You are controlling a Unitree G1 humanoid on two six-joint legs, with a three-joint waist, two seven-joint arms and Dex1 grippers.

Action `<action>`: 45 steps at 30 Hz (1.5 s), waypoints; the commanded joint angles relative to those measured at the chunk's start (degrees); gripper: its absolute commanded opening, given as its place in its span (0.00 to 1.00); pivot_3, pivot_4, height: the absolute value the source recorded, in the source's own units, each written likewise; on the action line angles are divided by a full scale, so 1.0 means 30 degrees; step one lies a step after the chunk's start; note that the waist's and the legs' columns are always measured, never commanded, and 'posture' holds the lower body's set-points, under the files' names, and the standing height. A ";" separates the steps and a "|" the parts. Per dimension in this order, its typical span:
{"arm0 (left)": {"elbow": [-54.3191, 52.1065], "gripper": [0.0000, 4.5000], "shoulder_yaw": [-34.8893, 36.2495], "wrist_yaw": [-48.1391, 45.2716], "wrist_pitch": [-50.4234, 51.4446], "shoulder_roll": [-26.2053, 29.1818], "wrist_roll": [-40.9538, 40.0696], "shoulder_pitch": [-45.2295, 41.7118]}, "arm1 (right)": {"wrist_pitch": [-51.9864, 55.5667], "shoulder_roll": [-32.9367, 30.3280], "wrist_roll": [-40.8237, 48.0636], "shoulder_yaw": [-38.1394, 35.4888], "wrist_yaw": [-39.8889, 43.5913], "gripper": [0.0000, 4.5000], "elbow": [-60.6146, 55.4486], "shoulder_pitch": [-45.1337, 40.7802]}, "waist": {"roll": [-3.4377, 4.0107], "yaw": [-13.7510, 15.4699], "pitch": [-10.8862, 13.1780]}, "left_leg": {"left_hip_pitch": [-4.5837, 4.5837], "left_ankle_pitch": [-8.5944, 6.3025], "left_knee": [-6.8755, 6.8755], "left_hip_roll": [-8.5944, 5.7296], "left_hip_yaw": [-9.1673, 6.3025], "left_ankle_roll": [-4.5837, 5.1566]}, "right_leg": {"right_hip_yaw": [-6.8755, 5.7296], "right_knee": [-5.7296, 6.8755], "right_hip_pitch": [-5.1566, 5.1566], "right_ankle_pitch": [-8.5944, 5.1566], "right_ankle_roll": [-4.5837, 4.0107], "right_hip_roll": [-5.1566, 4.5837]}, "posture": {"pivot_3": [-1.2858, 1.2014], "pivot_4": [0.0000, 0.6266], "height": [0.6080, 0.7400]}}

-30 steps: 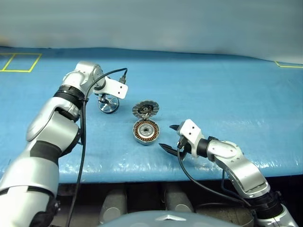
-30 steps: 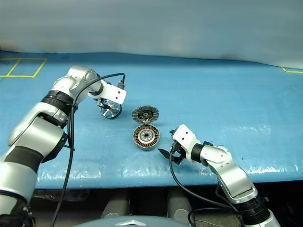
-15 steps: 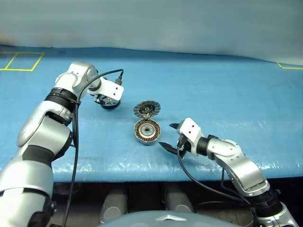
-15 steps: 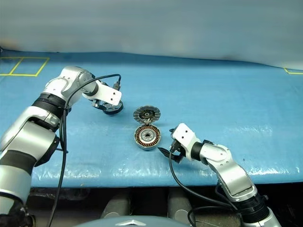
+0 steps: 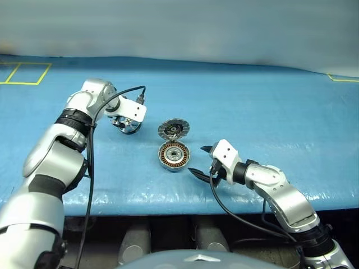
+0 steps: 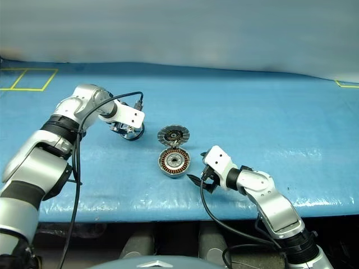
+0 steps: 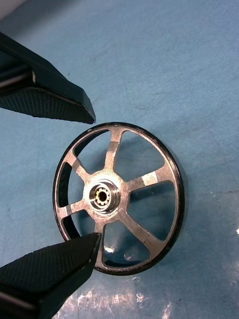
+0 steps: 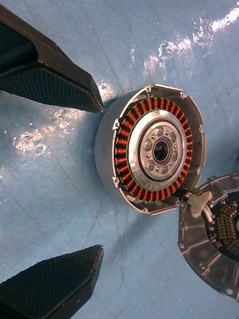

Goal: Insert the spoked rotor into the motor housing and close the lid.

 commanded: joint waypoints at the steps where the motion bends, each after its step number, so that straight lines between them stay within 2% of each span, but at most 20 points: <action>1: 0.0189 0.85 0.0348 0.0273 0.0114 0.0239 -0.0006 -0.0091 | -0.0102 -0.0030 -0.0077 -0.0076 0.0033 1.00 -0.0365 -0.0138 | 0.0000 0.0001 0.0000 | 0.0000 0.0000 0.0002 0.0000 0.0001 0.0000 | 0.0001 0.0000 0.0001 0.0000 0.0000 0.0000 | 0.52 0.24 1.00; 27: 0.2734 0.85 0.0089 0.1405 -0.1016 -0.0580 0.0184 -0.0530 | -0.0152 0.0141 -0.1272 0.0018 -0.0439 1.00 -0.0316 0.0131 | 0.0002 0.0002 -0.0005 | 0.0071 0.0000 -0.0002 -0.0005 0.0013 0.0002 | 0.0020 0.0007 0.0062 -0.0004 -0.0009 0.0002 | 0.52 0.24 1.00; 30: 0.2809 0.72 0.0174 0.1799 -0.1228 -0.0640 0.0128 -0.0541 | -0.0174 0.0151 -0.1373 -0.0007 -0.0456 1.00 -0.0337 0.0167 | 0.0000 0.0004 -0.0004 | 0.0073 0.0000 0.0003 -0.0005 0.0013 0.0002 | 0.0021 0.0009 0.0064 -0.0004 -0.0010 0.0001 | 0.52 0.24 1.00; 35: 0.2992 0.36 0.0236 0.1966 -0.1108 -0.0617 0.0127 -0.0524 | -0.0206 0.0207 -0.1486 0.0007 -0.0508 1.00 -0.0390 0.0162 | 0.0000 -0.0001 -0.0004 | 0.0063 0.0000 0.0001 -0.0006 0.0011 0.0002 | 0.0021 0.0001 0.0061 0.0002 0.0000 0.0001 | 0.52 0.24 1.00; 37: 0.2903 0.36 0.0148 0.1853 -0.1353 -0.0387 0.0179 -0.0333 | -0.0245 0.0236 -0.1523 -0.0005 -0.0527 1.00 -0.0359 0.0144 | 0.0000 -0.0026 -0.0004 | 0.0066 -0.0001 -0.0001 -0.0006 0.0012 0.0003 | 0.0022 0.0002 0.0062 0.0004 0.0002 0.0002 | 0.52 0.24 1.00; 38: 0.2858 0.29 0.0184 0.1867 -0.1437 -0.0284 0.0138 -0.0225 | -0.0269 0.0259 -0.1531 -0.0018 -0.0540 1.00 -0.0349 0.0135 | 0.0000 -0.0030 -0.0004 | 0.0069 0.0000 -0.0001 -0.0006 0.0013 0.0003 | 0.0024 0.0005 0.0063 0.0001 -0.0002 0.0002 | 0.52 0.24 1.00; 40: 0.2807 0.24 0.0362 0.1967 -0.1482 -0.0165 -0.0032 -0.0068 | -0.0297 0.0291 -0.1548 -0.0033 -0.0566 1.00 -0.0342 0.0108 | 0.0000 -0.0032 -0.0005 | 0.0072 0.0000 0.0001 -0.0005 0.0013 0.0003 | 0.0023 0.0008 0.0062 0.0001 -0.0002 0.0003 | 0.52 0.24 1.00; 45: 0.2009 0.23 0.1390 0.1906 -0.2010 0.0278 -0.1207 0.0895 | -0.0343 0.0398 -0.1449 -0.0227 -0.0700 1.00 -0.0421 0.0099 | 0.0001 -0.0050 -0.0006 | 0.0074 0.0000 -0.0001 -0.0004 0.0015 0.0002 | 0.0026 0.0008 0.0062 0.0000 -0.0004 0.0002 | 0.52 0.24 1.00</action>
